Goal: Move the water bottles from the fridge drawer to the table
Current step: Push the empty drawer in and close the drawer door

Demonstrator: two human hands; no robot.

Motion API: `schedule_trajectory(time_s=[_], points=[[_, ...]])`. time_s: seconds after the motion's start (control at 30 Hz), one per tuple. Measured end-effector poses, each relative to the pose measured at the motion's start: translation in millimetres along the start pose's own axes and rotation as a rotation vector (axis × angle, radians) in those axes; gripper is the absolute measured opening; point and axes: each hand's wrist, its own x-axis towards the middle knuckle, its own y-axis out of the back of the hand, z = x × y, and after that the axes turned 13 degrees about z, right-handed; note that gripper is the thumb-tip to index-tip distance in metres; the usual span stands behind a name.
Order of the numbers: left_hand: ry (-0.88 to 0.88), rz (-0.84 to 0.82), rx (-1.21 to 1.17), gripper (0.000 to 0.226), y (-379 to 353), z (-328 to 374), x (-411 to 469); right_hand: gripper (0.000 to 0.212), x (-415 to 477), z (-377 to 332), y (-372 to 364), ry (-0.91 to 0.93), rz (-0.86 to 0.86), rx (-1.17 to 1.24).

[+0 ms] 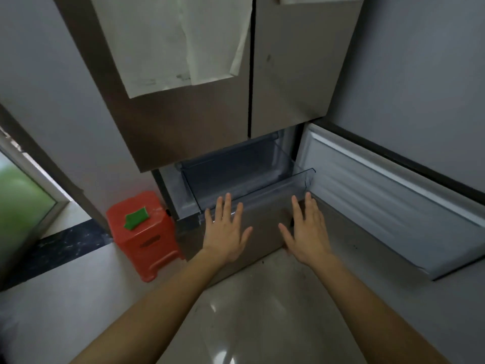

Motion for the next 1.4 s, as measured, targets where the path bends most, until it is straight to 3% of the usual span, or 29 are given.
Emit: schedule_trajectory(time_s=[0.17,0.37,0.5,0.57,0.7,0.9,1.1,1.23,1.4], points=[[-0.037,-0.086,0.038,0.071,-36,6,56,0.081,48,32,-38,-0.080,-0.166,0.164],[0.139,-0.065,0.097,0.070,-78,9,99,0.073,112,50,-87,-0.159,-0.412,0.407],[0.152,0.083,0.113,0.039,-93,9,108,0.064,148,51,-112,-0.450,-0.539,0.652],[0.161,0.164,0.120,0.039,-91,10,115,0.065,166,52,-131,-0.629,-0.505,0.798],[0.281,0.144,0.099,0.033,-87,14,134,0.032,195,46,-127,-0.820,-0.544,1.038],[0.366,0.134,0.102,0.041,-92,6,150,0.039,214,40,-137,-0.806,-0.642,1.104],[0.555,0.369,0.175,0.036,-99,0,180,0.072,239,21,-148,-0.715,-0.637,1.201],[0.446,0.256,0.150,0.041,-119,-3,167,0.085,237,14,-164,-0.539,-0.663,1.004],[0.366,-0.054,0.171,0.085,-144,-23,158,0.095,238,6,-192,-0.403,-0.600,0.839]])
